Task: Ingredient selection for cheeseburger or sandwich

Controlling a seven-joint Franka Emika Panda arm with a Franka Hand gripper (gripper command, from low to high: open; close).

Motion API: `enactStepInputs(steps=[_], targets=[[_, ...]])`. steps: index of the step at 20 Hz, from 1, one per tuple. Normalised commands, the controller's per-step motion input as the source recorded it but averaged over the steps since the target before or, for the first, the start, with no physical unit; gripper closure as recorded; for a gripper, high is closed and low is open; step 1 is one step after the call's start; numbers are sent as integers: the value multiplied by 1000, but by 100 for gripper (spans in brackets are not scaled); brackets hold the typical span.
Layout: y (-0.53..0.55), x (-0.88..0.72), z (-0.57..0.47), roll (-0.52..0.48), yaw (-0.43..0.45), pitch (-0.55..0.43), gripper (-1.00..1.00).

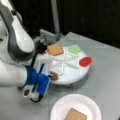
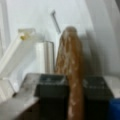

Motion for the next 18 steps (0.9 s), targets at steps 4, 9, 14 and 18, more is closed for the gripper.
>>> enactStepInputs(steps=[4, 9, 14, 18], targets=[[-259, 108, 115, 92, 81, 192, 100], [-293, 106, 210, 93, 121, 228, 100], [-348, 144, 238, 92, 123, 201, 100], [-432, 183, 165, 70, 83, 153, 100]])
